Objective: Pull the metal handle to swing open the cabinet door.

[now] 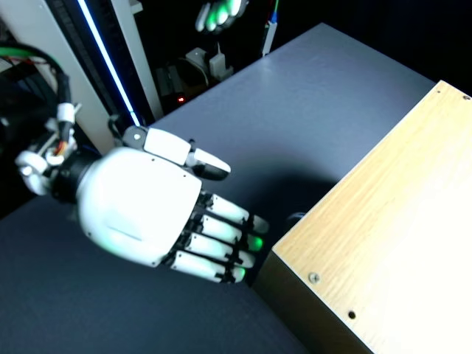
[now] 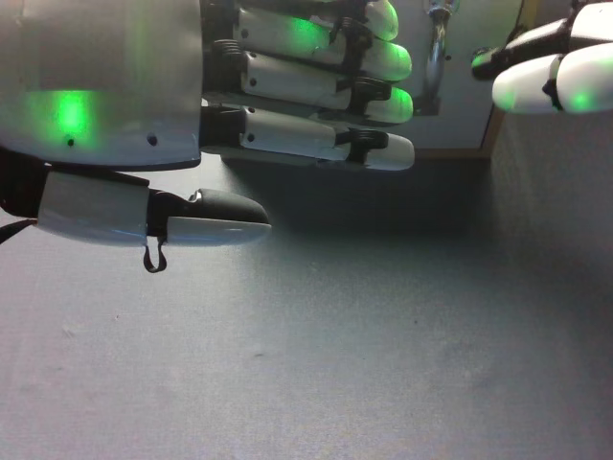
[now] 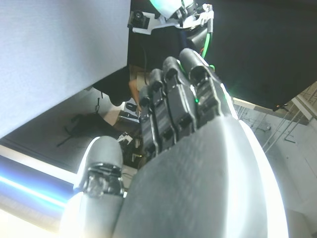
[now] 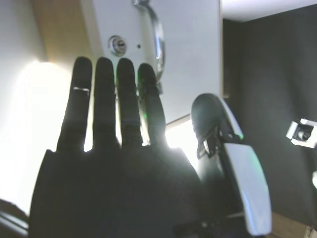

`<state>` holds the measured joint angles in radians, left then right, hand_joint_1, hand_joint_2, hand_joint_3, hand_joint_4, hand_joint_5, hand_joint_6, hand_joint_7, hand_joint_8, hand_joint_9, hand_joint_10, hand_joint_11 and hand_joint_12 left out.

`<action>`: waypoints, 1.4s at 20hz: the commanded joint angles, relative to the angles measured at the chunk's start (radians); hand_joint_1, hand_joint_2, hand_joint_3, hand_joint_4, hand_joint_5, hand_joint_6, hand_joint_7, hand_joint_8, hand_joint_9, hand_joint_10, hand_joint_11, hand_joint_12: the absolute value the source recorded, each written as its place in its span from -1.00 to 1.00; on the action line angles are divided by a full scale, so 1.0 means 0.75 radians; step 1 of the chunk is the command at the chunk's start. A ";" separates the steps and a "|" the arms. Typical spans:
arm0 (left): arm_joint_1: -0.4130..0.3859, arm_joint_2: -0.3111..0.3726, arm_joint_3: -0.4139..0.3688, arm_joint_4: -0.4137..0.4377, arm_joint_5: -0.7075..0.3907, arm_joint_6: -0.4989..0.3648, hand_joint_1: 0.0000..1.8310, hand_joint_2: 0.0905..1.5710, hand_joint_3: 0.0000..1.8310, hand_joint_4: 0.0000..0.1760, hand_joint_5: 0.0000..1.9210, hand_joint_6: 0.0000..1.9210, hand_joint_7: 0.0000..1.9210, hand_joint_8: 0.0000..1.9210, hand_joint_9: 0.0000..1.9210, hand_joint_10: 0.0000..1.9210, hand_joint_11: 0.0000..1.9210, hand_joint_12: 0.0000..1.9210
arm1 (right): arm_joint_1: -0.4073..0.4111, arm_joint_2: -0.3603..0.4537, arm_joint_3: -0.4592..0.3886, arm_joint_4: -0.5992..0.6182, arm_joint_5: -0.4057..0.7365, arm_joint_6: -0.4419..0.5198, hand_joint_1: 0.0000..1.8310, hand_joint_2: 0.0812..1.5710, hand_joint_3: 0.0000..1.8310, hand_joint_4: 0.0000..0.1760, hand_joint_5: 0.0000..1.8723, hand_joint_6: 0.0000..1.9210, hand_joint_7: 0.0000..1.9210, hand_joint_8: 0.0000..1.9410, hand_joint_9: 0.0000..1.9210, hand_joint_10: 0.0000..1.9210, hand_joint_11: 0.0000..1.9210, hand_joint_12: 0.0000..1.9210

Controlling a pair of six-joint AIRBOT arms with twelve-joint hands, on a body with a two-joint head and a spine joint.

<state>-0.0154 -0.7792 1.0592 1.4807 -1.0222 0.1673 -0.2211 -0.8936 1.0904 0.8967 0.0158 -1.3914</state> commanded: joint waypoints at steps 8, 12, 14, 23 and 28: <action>-0.011 0.010 0.002 -0.129 -0.035 0.011 -1.00 1.00 -0.89 -1.00 -0.64 -1.00 -0.61 -1.00 -0.66 -1.00 -1.00 -0.19 | 0.026 -0.014 0.094 -0.488 -0.126 0.741 -1.00 1.00 -0.92 -1.00 -0.63 -1.00 -0.65 -1.00 -0.71 -0.99 -1.00 -0.30; -0.011 0.010 0.002 -0.129 -0.035 0.011 -1.00 1.00 -0.90 -1.00 -0.63 -1.00 -0.60 -1.00 -0.65 -1.00 -1.00 -0.19 | 0.113 -0.017 0.096 -1.136 -0.271 1.467 -1.00 1.00 -0.91 -1.00 -0.64 -1.00 -0.67 -1.00 -0.72 -1.00 -1.00 -0.34; -0.011 0.010 0.002 -0.129 -0.035 0.011 -1.00 1.00 -0.89 -1.00 -0.63 -1.00 -0.61 -1.00 -0.65 -1.00 -1.00 -0.19 | 0.206 -0.030 0.097 -1.252 -0.394 1.567 -1.00 1.00 -0.91 -1.00 -0.64 -1.00 -0.67 -1.00 -0.72 -1.00 -1.00 -0.32; -0.011 0.010 0.002 -0.129 -0.035 0.011 -1.00 1.00 -0.90 -1.00 -0.63 -1.00 -0.60 -1.00 -0.64 -1.00 -1.00 -0.14 | 0.273 -0.066 0.042 -1.589 -0.633 2.034 -1.00 1.00 -0.91 -1.00 -0.64 -1.00 -0.66 -1.00 -0.72 -1.00 -1.00 -0.33; -0.011 0.010 0.002 -0.129 -0.035 0.011 -1.00 1.00 -0.93 -1.00 -0.62 -1.00 -0.59 -1.00 -0.63 -1.00 -1.00 -0.14 | 0.270 -0.041 -0.089 -1.988 -0.706 2.592 -1.00 1.00 -0.90 -1.00 -0.63 -1.00 -0.66 -1.00 -0.72 -1.00 -1.00 -0.34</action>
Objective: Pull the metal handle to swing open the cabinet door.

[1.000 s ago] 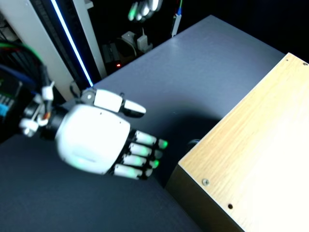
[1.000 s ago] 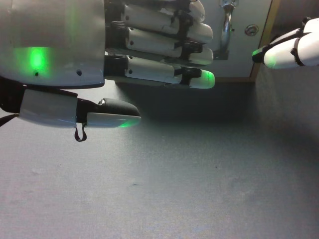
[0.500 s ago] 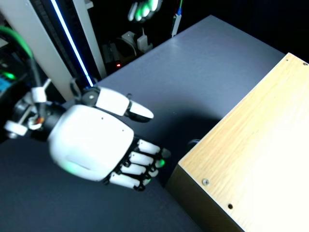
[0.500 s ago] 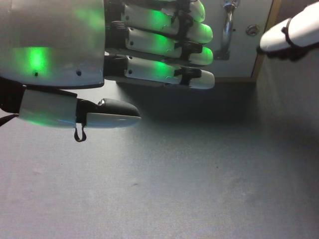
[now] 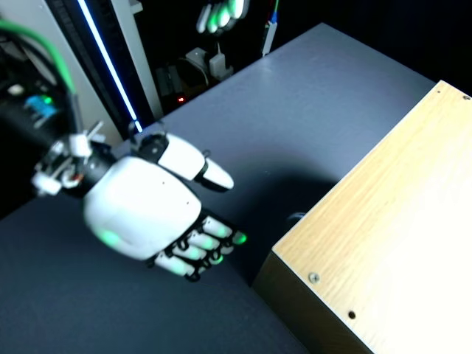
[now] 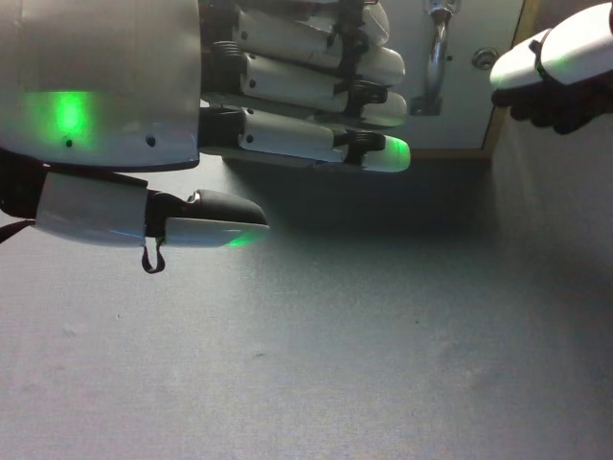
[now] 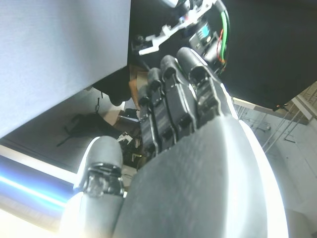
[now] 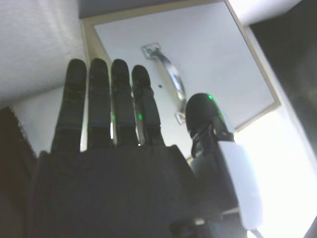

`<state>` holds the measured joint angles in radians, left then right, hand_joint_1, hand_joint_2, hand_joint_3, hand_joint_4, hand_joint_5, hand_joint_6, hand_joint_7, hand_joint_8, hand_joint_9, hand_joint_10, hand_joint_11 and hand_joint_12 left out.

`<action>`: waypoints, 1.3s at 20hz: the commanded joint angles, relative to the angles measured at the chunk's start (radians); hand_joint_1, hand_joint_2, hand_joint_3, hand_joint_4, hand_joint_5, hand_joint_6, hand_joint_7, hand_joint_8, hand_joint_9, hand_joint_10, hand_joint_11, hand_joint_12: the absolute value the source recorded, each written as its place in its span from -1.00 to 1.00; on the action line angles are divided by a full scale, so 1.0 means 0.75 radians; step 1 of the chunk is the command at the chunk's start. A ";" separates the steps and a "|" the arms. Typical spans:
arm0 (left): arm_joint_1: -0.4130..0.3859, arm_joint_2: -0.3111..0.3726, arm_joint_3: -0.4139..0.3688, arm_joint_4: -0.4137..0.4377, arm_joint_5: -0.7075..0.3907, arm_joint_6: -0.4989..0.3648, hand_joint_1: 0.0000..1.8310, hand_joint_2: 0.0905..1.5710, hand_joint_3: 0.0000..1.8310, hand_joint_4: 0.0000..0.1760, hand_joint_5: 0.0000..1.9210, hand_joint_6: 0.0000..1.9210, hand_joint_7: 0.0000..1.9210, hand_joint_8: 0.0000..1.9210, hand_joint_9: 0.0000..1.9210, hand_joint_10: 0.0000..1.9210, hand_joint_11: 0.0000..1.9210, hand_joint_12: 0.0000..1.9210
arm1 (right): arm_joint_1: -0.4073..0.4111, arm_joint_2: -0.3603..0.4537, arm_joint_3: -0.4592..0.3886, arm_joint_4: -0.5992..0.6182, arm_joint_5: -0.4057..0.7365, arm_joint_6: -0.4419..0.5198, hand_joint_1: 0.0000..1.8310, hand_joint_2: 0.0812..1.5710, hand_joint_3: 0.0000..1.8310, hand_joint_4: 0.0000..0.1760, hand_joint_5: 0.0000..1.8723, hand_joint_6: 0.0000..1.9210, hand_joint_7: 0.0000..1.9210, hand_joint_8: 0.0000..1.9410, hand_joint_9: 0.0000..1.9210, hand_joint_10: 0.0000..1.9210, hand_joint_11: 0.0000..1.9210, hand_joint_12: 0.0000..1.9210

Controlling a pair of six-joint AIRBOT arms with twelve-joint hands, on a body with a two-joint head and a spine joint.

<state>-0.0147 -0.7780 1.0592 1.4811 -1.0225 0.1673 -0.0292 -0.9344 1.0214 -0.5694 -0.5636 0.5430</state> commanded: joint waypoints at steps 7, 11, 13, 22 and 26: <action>-0.012 0.009 0.002 -0.129 -0.034 0.011 -1.00 1.00 -0.91 -1.00 -0.63 -1.00 -0.60 -1.00 -0.65 -1.00 -1.00 -0.17 | 0.008 0.017 -0.032 -0.050 0.043 0.232 -1.00 1.00 -0.91 -1.00 -0.62 -0.99 -0.65 -1.00 -0.71 -1.00 -1.00 -0.32; -0.012 0.009 0.002 -0.129 -0.034 0.011 -1.00 1.00 -0.90 -1.00 -0.62 -1.00 -0.59 -1.00 -0.65 -1.00 -1.00 -0.20 | -0.031 0.024 -0.063 -0.103 0.049 0.502 -1.00 1.00 -0.92 -1.00 -0.64 -1.00 -0.67 -1.00 -0.73 -1.00 -1.00 -0.37; -0.012 0.009 0.002 -0.129 -0.034 0.011 -1.00 1.00 -0.89 -1.00 -0.62 -1.00 -0.59 -1.00 -0.64 -1.00 -1.00 -0.20 | -0.042 0.025 -0.074 -0.106 0.049 0.601 -1.00 1.00 -0.91 -1.00 -0.63 -1.00 -0.66 -1.00 -0.72 -1.00 -1.00 -0.37; -0.012 0.009 0.002 -0.129 -0.034 0.011 -1.00 1.00 -0.90 -1.00 -0.60 -1.00 -0.58 -1.00 -0.63 -1.00 -1.00 -0.14 | -0.085 0.013 -0.086 -0.097 0.066 0.944 -1.00 1.00 -0.91 -1.00 -0.63 -1.00 -0.66 -1.00 -0.72 -1.00 -1.00 -0.38; -0.012 0.009 0.002 -0.129 -0.034 0.011 -1.00 1.00 -0.90 -1.00 -0.60 -1.00 -0.57 -1.00 -0.63 -1.00 -1.00 -0.16 | -0.095 -0.049 -0.022 -0.067 0.092 0.966 -1.00 1.00 -0.89 -1.00 -0.64 -1.00 -0.67 -1.00 -0.73 -1.00 -1.00 -0.40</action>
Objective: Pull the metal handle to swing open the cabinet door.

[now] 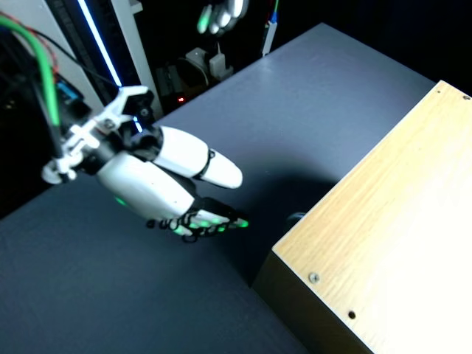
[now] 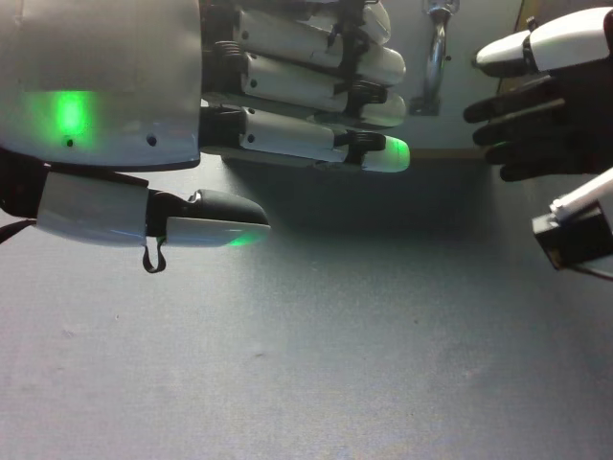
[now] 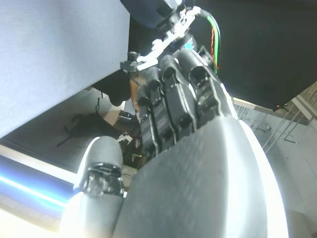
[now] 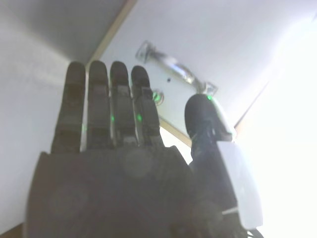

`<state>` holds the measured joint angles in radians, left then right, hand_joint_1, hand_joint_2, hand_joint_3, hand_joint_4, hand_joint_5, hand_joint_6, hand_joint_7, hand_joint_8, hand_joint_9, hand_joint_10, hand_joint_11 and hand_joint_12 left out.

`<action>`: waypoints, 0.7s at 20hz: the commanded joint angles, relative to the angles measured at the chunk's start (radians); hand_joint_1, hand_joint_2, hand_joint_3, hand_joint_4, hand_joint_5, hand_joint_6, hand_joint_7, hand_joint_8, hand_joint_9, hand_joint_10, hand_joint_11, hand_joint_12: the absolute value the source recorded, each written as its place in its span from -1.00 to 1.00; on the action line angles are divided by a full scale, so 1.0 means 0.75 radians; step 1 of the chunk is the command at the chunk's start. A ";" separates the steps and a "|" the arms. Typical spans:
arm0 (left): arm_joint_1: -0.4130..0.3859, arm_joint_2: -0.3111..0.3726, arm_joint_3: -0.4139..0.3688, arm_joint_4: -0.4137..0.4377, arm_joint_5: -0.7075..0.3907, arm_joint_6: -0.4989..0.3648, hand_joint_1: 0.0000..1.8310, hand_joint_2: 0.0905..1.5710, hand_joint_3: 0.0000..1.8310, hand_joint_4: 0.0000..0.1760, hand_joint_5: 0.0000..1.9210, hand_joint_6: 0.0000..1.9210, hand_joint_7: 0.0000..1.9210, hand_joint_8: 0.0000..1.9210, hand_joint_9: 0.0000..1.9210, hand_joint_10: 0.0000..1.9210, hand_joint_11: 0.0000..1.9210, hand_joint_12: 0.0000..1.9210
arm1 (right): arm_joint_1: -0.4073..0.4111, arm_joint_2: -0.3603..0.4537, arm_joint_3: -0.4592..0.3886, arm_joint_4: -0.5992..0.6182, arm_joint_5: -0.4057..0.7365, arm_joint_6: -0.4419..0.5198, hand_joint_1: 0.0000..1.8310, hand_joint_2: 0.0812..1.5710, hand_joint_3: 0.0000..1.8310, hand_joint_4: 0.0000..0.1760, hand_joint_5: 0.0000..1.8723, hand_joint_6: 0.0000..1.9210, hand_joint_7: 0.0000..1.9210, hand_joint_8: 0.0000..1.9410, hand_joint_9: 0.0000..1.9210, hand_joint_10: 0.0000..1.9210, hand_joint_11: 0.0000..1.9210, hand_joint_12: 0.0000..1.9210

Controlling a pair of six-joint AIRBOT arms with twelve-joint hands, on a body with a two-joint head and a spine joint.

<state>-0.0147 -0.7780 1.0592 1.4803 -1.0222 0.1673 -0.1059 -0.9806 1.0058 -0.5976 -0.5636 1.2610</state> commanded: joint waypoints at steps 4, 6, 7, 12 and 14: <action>-0.012 0.009 0.002 -0.128 -0.035 0.011 -1.00 1.00 -0.90 -1.00 -0.60 -1.00 -0.57 -1.00 -0.64 -1.00 -1.00 -0.15 | -0.033 -0.029 0.074 -0.030 0.257 0.069 -1.00 1.00 -0.87 -1.00 -0.64 -1.00 -0.67 -1.00 -0.73 -1.00 -1.00 -0.36; -0.012 0.009 0.002 -0.128 -0.035 0.011 -1.00 1.00 -0.89 -1.00 -0.60 -1.00 -0.57 -1.00 -0.64 -1.00 -1.00 -0.17 | -0.035 -0.047 0.116 -0.029 0.302 0.076 -1.00 1.00 -0.88 -1.00 -0.64 -1.00 -0.66 -1.00 -0.72 -1.00 -1.00 -0.33; -0.012 0.009 0.002 -0.128 -0.035 0.011 -1.00 1.00 -0.89 -1.00 -0.60 -1.00 -0.57 -1.00 -0.63 -1.00 -1.00 -0.16 | -0.035 -0.049 0.126 -0.029 0.310 0.076 -1.00 1.00 -0.88 -1.00 -0.63 -1.00 -0.66 -1.00 -0.71 -1.00 -1.00 -0.31; -0.012 0.009 0.002 -0.128 -0.035 0.011 -1.00 1.00 -0.89 -1.00 -0.59 -1.00 -0.56 -1.00 -0.61 -1.00 -1.00 -0.12 | -0.040 -0.062 0.190 -0.029 0.374 0.076 -1.00 1.00 -0.89 -1.00 -0.63 -1.00 -0.66 -1.00 -0.72 -1.00 -1.00 -0.32; -0.012 0.009 0.002 -0.128 -0.035 0.011 -1.00 1.00 -0.90 -1.00 -0.58 -0.99 -0.55 -0.99 -0.60 -0.99 -1.00 -0.10 | -0.044 -0.062 0.205 -0.030 0.396 0.076 -1.00 1.00 -0.89 -1.00 -0.64 -1.00 -0.67 -1.00 -0.72 -1.00 -1.00 -0.32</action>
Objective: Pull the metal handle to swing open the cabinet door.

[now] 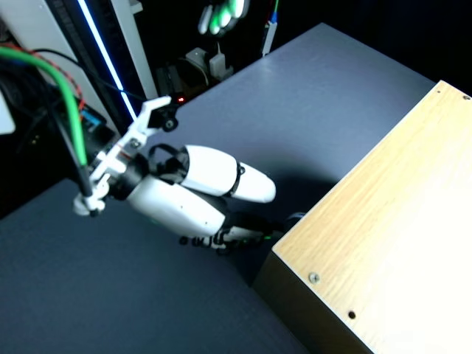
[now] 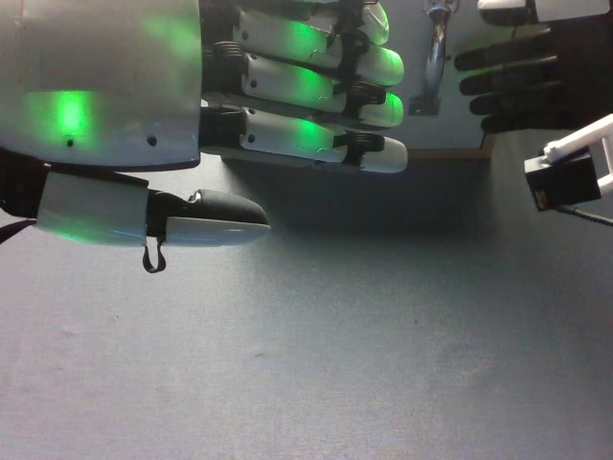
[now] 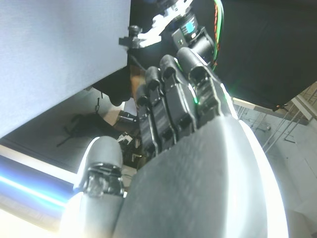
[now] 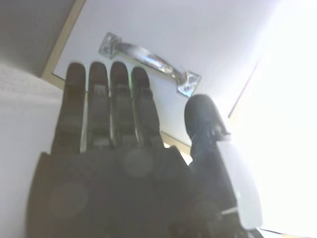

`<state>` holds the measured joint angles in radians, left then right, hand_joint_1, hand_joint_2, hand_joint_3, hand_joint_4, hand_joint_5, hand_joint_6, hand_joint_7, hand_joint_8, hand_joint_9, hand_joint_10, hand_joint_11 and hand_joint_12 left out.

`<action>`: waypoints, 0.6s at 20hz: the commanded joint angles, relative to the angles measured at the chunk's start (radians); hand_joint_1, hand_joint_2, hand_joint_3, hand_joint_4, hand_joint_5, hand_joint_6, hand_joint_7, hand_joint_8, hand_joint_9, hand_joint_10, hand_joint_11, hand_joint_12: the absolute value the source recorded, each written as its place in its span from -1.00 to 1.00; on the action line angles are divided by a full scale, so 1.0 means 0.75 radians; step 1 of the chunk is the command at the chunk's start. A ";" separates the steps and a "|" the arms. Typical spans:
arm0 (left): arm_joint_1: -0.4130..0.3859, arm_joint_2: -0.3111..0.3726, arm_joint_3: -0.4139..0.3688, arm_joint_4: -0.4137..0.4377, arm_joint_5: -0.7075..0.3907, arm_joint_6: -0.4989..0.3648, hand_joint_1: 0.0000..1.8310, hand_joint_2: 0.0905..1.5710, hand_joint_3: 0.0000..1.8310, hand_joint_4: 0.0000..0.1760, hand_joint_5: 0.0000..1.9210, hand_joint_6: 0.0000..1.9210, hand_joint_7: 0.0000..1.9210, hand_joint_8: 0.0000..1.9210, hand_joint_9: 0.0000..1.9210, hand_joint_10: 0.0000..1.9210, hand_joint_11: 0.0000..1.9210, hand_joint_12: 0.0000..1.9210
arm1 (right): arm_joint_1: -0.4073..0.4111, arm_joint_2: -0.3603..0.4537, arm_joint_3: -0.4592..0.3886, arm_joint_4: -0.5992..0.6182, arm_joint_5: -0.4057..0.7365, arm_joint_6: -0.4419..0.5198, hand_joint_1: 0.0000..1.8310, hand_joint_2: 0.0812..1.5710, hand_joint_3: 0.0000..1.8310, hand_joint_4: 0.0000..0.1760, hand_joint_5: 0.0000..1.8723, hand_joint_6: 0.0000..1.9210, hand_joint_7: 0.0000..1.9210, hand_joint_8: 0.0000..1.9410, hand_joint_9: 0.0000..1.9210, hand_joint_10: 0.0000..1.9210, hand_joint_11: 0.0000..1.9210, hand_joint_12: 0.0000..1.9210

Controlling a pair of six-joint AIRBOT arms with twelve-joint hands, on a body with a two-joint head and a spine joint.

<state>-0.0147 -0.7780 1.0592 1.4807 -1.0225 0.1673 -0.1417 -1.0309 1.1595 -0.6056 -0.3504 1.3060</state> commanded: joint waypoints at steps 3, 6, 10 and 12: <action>-0.012 0.009 0.002 -0.129 -0.034 0.011 -1.00 1.00 -0.89 -1.00 -0.59 -1.00 -0.55 -1.00 -0.61 -1.00 -1.00 -0.11 | -0.007 -0.001 0.017 -0.021 0.148 0.015 -1.00 1.00 -0.89 -1.00 -0.64 -1.00 -0.67 -1.00 -0.72 -1.00 -1.00 -0.33; -0.012 0.009 0.002 -0.129 -0.034 0.011 -1.00 1.00 -0.90 -1.00 -0.59 -1.00 -0.55 -1.00 -0.61 -1.00 -1.00 -0.09 | -0.029 -0.008 0.019 -0.021 0.189 0.016 -1.00 1.00 -0.88 -1.00 -0.63 -1.00 -0.67 -1.00 -0.72 -1.00 -1.00 -0.31; -0.012 0.009 0.002 -0.129 -0.034 0.011 -1.00 1.00 -0.88 -1.00 -0.61 -1.00 -0.57 -1.00 -0.63 -1.00 -1.00 -0.12 | -0.084 -0.024 0.032 -0.020 0.301 0.049 -1.00 1.00 -0.90 -1.00 -0.65 -1.00 -0.69 -1.00 -0.74 -1.00 -1.00 -0.38; -0.012 0.009 0.002 -0.129 -0.034 0.011 -1.00 1.00 -0.89 -1.00 -0.61 -1.00 -0.57 -1.00 -0.62 -1.00 -1.00 -0.12 | -0.105 -0.022 0.030 -0.020 0.340 0.051 -1.00 1.00 -0.90 -1.00 -0.65 -1.00 -0.69 -1.00 -0.74 -1.00 -1.00 -0.37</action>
<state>-0.0147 -0.7780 1.0592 1.4811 -1.0218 0.1673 -0.2325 -1.0492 1.1824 -0.6186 -0.1890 1.3346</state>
